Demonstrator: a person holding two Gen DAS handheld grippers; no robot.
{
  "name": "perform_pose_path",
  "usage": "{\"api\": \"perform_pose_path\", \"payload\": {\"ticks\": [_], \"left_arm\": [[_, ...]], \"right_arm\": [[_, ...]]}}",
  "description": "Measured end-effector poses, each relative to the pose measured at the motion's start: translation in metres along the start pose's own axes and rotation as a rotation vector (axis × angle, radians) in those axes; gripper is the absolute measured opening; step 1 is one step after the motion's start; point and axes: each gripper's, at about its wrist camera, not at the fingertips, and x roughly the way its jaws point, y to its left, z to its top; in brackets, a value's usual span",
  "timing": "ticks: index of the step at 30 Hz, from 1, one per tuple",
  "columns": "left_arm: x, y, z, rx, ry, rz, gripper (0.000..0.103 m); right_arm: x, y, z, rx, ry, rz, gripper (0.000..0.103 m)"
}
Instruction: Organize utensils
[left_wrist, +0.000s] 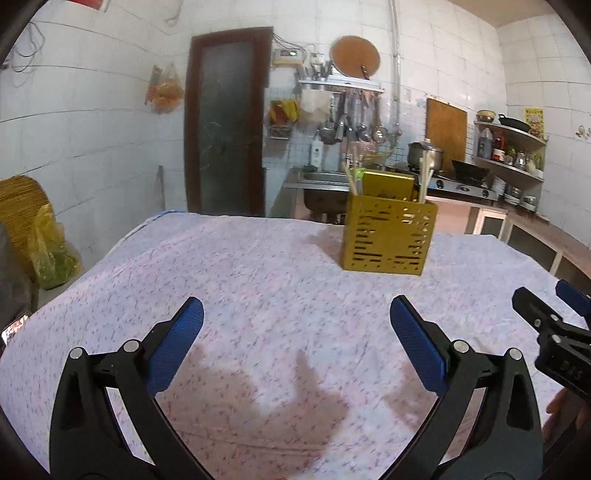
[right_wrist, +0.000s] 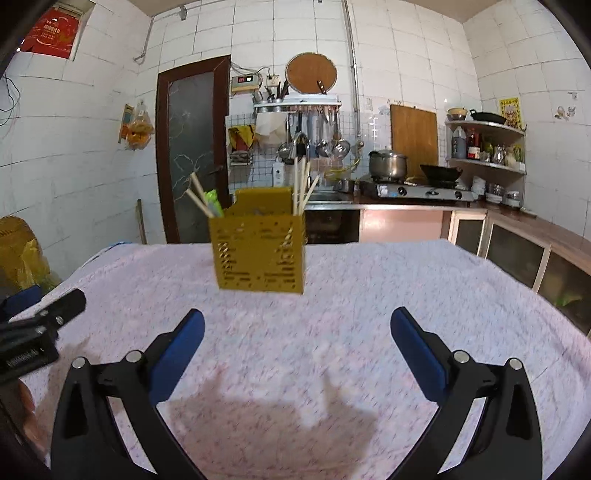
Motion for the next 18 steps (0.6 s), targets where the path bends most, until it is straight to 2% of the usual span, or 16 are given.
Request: {"api": "perform_pose_path", "payload": {"ticks": [5,13,18], "left_arm": [[-0.005,-0.002,-0.013,0.031,-0.076,0.043,0.098],[0.000,0.000,-0.018,0.042,-0.049,0.023,0.098],[0.000,-0.001,-0.017,0.048,-0.062,0.024,0.098]], "right_arm": [[0.001,0.007,-0.019,-0.027,-0.017,-0.017,0.098],[-0.003,0.002,-0.019,0.001,-0.037,-0.031,0.098],[-0.008,0.009,-0.019,-0.030,-0.065,-0.042,0.098]]}}
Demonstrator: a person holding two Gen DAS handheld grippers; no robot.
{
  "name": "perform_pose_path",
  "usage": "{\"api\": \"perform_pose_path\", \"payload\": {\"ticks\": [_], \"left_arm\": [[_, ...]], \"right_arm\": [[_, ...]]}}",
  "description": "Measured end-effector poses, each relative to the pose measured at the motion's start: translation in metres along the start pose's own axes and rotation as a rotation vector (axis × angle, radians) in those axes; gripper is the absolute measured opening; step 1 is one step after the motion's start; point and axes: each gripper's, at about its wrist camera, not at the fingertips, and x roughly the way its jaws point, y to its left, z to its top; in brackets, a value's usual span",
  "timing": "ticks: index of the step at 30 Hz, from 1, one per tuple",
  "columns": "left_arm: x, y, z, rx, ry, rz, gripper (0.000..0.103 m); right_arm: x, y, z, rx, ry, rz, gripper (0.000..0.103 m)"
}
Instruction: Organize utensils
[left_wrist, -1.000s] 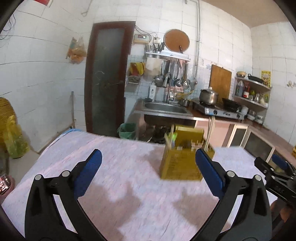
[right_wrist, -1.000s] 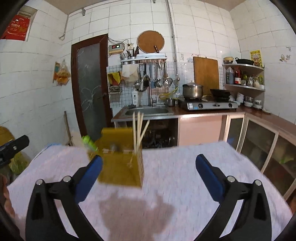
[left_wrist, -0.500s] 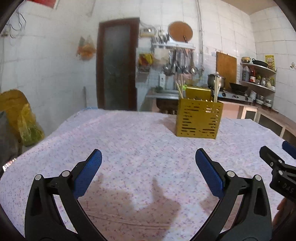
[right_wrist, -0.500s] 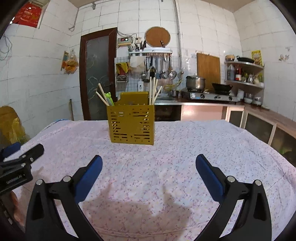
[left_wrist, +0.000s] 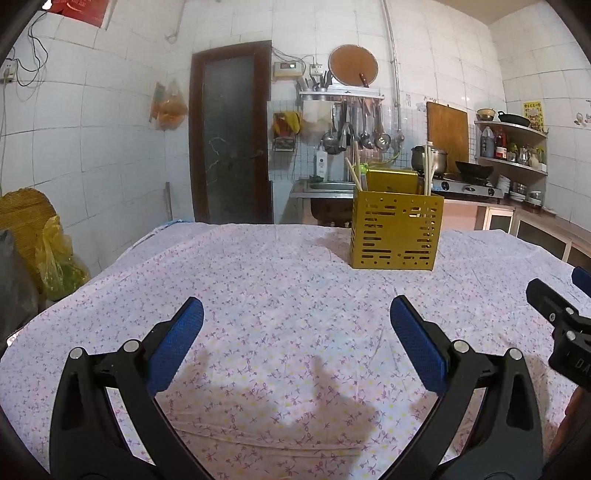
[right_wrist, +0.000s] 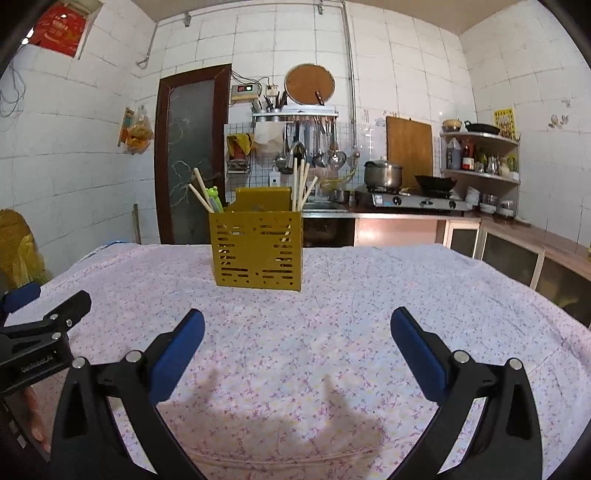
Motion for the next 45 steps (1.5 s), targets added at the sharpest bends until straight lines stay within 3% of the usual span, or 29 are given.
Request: {"api": "perform_pose_path", "payload": {"ticks": [14,45], "left_arm": [[-0.010,0.000,-0.001,0.005,-0.041,0.001,0.098],[-0.012,-0.001,0.000,0.005,-0.041,0.006,0.098]], "right_arm": [[-0.009,0.002,0.002,-0.015,-0.023,-0.024,0.098],[-0.012,-0.003,0.005,-0.015,-0.034,-0.037,0.098]]}}
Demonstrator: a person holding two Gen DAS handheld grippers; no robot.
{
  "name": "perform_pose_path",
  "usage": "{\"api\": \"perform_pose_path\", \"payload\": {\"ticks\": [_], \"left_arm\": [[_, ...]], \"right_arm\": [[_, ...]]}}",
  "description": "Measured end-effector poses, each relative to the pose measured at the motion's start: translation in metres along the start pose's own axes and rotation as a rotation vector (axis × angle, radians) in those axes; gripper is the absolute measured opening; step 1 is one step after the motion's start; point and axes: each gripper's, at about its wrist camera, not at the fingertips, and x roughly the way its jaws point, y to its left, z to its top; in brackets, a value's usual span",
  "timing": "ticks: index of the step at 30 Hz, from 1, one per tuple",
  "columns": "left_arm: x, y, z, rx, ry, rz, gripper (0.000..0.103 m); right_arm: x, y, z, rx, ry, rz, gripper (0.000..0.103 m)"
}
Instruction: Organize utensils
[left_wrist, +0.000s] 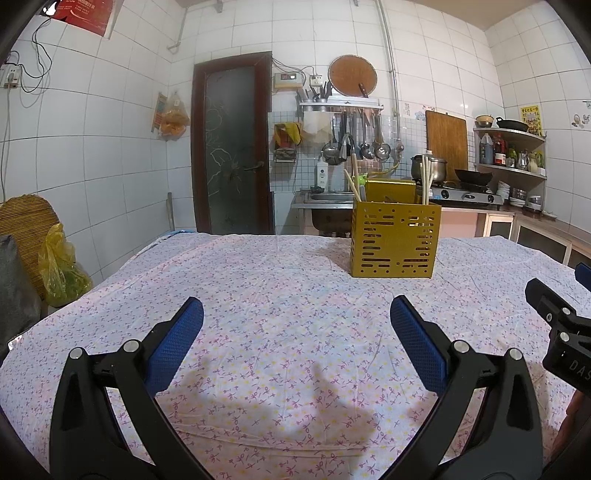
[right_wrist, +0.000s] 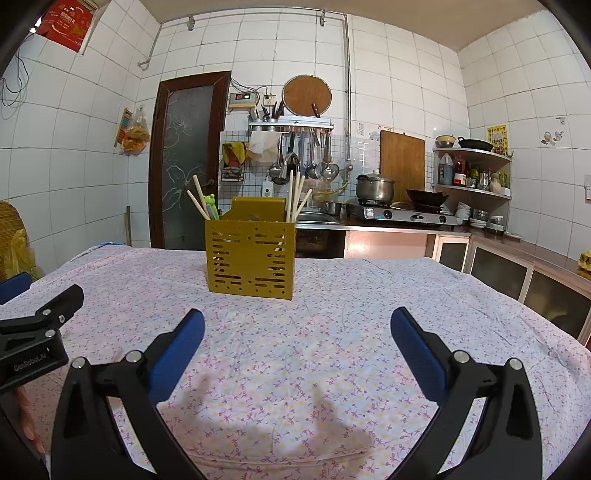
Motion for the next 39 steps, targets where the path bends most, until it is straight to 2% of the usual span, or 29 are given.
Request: {"api": "perform_pose_path", "payload": {"ticks": [20,39], "left_arm": [[-0.0031,0.0018,0.0020,-0.006,0.008,0.026,0.098],[-0.0020,-0.0007,0.0010,-0.003,0.024,0.005,0.098]], "right_arm": [[-0.0009,-0.0008,0.0017,0.001,-0.001,-0.004,0.098],[-0.0010,-0.0005,0.0016,-0.001,-0.001,-0.005,0.098]]}}
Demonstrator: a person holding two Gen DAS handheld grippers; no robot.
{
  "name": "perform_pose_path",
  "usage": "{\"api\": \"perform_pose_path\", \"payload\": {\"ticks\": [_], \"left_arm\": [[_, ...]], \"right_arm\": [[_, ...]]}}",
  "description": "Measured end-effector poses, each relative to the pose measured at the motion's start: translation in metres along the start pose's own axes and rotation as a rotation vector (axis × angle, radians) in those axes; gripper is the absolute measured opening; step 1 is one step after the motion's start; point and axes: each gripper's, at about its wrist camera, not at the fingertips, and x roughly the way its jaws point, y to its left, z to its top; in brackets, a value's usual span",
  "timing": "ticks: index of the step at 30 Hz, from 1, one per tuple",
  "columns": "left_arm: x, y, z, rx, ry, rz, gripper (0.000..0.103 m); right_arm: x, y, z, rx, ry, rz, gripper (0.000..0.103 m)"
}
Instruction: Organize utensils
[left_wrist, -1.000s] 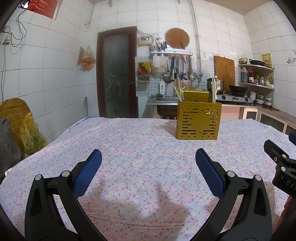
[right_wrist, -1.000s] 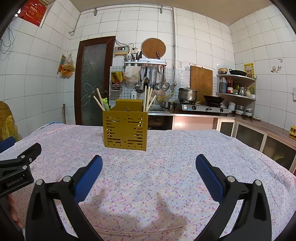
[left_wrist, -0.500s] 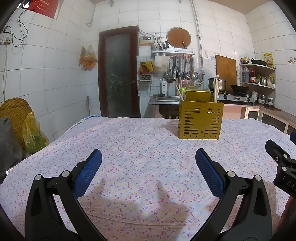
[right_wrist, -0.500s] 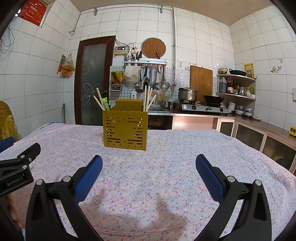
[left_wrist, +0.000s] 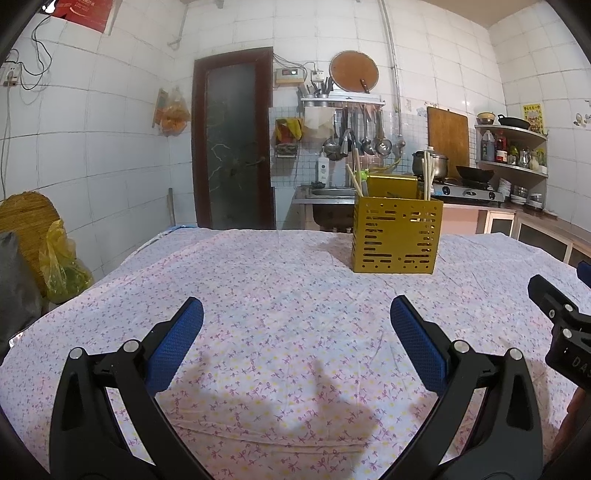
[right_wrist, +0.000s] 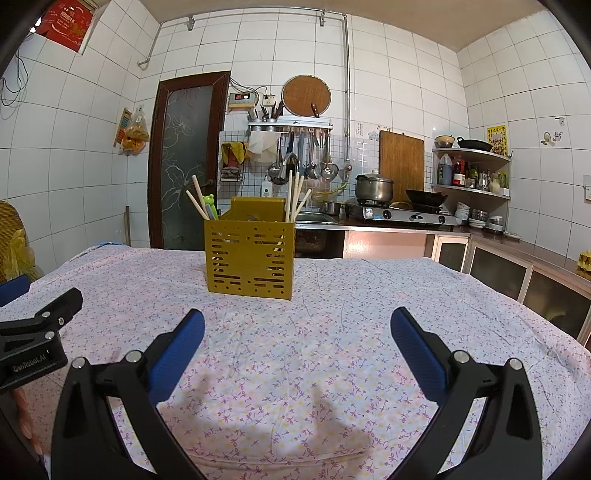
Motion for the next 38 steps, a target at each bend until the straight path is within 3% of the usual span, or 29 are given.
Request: {"api": "perform_pose_path", "payload": {"ticks": [38], "left_arm": [[-0.0090,0.0015,0.0030,-0.003,-0.040,0.006,0.098]], "right_arm": [[0.0001,-0.0007,-0.0010,0.000,0.000,0.000,0.098]]}}
